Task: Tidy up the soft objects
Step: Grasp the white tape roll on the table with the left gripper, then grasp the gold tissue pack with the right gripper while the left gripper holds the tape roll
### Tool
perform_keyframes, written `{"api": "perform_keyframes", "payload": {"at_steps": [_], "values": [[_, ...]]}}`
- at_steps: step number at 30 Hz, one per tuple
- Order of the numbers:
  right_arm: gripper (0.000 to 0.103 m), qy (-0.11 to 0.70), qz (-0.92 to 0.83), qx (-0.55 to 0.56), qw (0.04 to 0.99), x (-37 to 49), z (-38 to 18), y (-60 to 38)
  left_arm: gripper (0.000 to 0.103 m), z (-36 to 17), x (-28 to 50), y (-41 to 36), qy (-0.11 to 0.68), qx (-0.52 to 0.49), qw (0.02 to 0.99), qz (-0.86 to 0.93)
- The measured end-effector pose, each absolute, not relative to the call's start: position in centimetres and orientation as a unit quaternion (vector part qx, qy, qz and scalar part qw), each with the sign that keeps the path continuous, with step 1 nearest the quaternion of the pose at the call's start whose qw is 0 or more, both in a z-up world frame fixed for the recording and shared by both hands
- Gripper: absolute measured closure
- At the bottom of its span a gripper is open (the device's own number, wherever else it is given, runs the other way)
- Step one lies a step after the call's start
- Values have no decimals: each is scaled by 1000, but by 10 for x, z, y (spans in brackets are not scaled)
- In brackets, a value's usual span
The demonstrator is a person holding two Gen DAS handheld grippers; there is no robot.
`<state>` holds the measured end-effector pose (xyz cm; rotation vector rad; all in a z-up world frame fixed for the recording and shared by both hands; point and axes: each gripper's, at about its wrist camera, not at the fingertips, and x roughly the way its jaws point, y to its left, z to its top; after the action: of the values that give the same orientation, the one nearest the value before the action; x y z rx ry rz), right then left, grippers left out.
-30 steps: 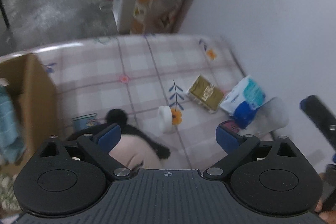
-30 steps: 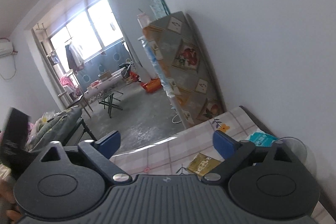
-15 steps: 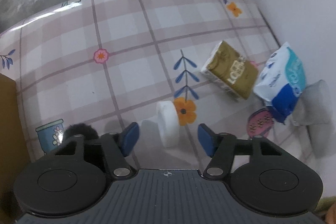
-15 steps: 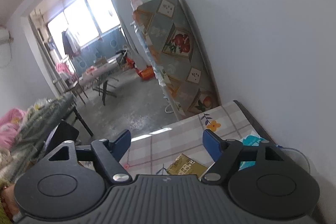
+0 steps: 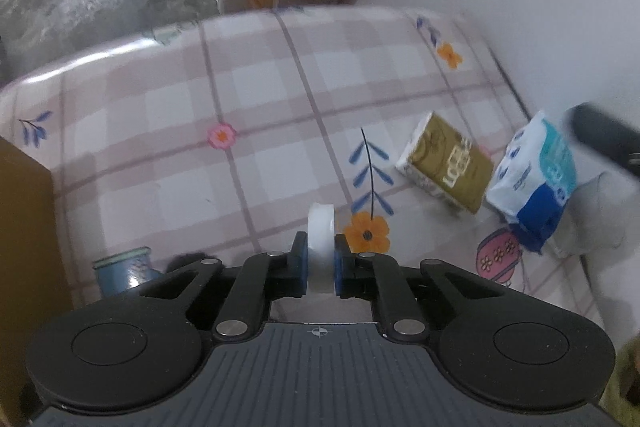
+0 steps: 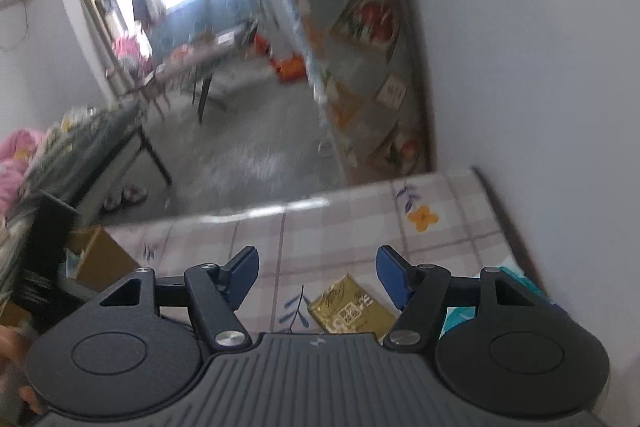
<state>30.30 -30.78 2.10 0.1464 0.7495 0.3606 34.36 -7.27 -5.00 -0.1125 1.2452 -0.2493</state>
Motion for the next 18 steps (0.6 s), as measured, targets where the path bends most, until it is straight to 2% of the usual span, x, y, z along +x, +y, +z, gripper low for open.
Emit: {"api": "perform_keyframes", "payload": {"at_steps": [5, 10, 18], "values": [[41, 435, 184, -3, 881, 332, 0, -285, 92, -29, 334, -50, 549, -82, 825, -108], [29, 477, 190, -104, 852, 354, -21, -259, 92, -13, 329, -32, 529, -109, 835, -106], [28, 530, 179, -198, 805, 383, -60, -230, 92, 3, 318, -21, 509, -130, 842, -118]]}}
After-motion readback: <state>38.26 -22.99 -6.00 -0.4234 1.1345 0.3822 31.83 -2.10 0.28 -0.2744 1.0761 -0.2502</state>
